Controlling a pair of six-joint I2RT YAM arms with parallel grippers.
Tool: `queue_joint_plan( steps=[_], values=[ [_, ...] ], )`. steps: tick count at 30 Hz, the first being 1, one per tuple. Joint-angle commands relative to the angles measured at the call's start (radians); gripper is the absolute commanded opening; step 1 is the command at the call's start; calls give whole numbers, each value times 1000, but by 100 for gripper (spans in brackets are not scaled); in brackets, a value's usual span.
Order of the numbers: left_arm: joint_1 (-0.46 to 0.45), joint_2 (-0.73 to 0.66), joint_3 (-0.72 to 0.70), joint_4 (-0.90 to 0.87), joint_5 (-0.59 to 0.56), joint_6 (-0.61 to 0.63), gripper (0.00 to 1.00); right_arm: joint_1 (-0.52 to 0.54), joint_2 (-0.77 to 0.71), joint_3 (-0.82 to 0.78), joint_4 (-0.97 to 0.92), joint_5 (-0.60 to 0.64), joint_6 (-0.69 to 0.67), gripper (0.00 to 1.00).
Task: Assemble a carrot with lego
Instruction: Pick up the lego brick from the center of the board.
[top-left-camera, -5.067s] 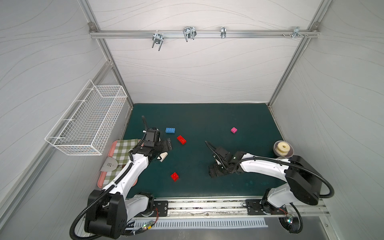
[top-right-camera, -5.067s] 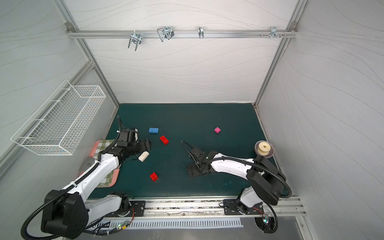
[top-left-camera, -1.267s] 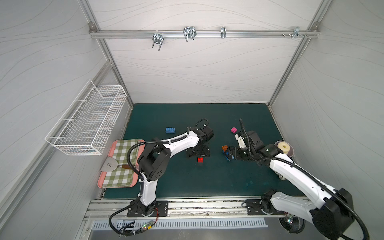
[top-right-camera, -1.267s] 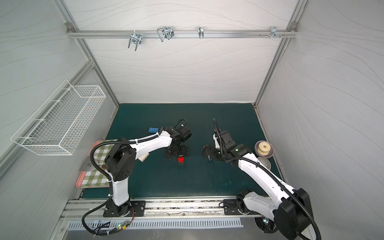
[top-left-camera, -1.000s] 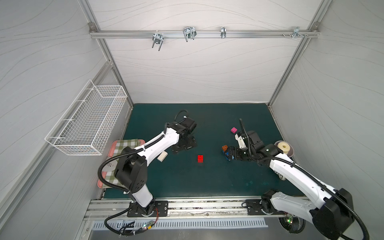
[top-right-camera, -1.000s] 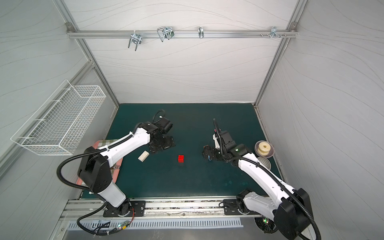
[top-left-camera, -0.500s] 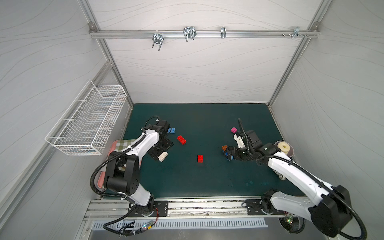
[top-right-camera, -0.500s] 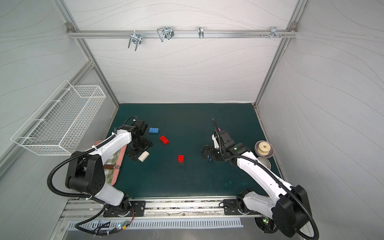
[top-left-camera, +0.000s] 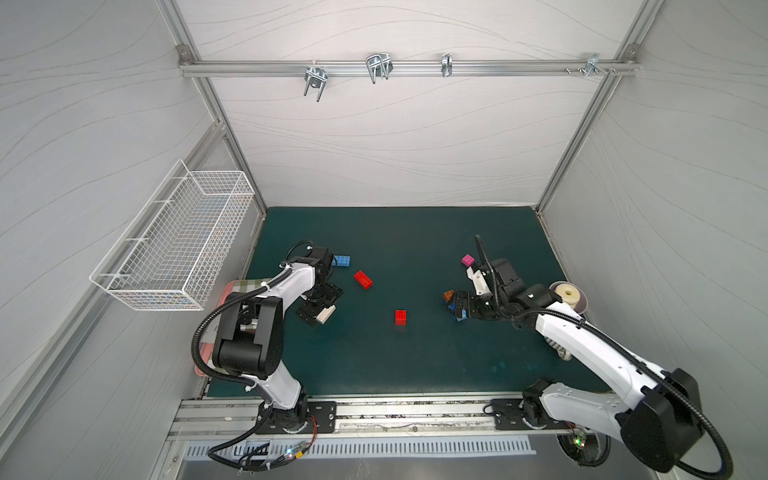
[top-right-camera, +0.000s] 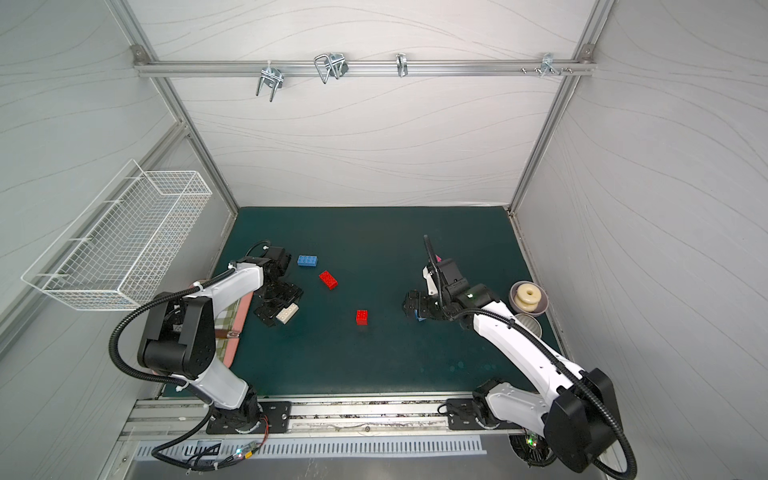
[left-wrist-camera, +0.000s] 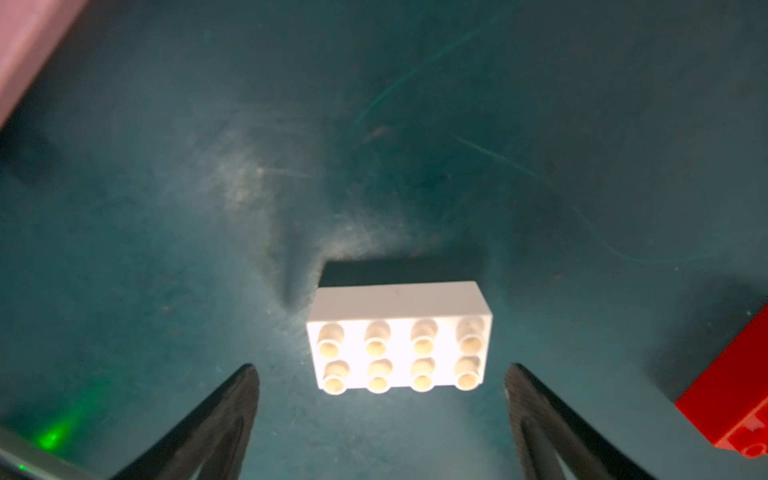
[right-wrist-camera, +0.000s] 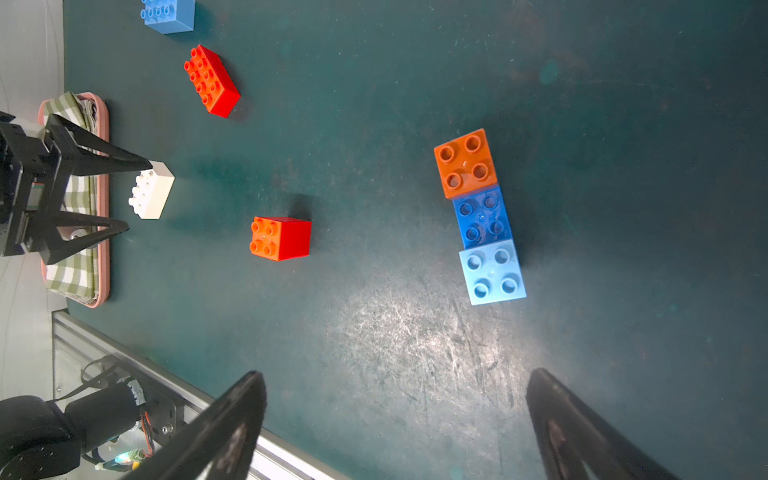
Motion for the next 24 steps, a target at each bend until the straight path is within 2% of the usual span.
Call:
queue_joint_plan(
  steps=[1,24],
  values=[
    [5,15,-1,30,0,19,91,-4,11,32,-27,1,-11,99],
    [6,36,-28,45,-10,21,67,-5,0,36,-36,17,-3,99]
  ],
)
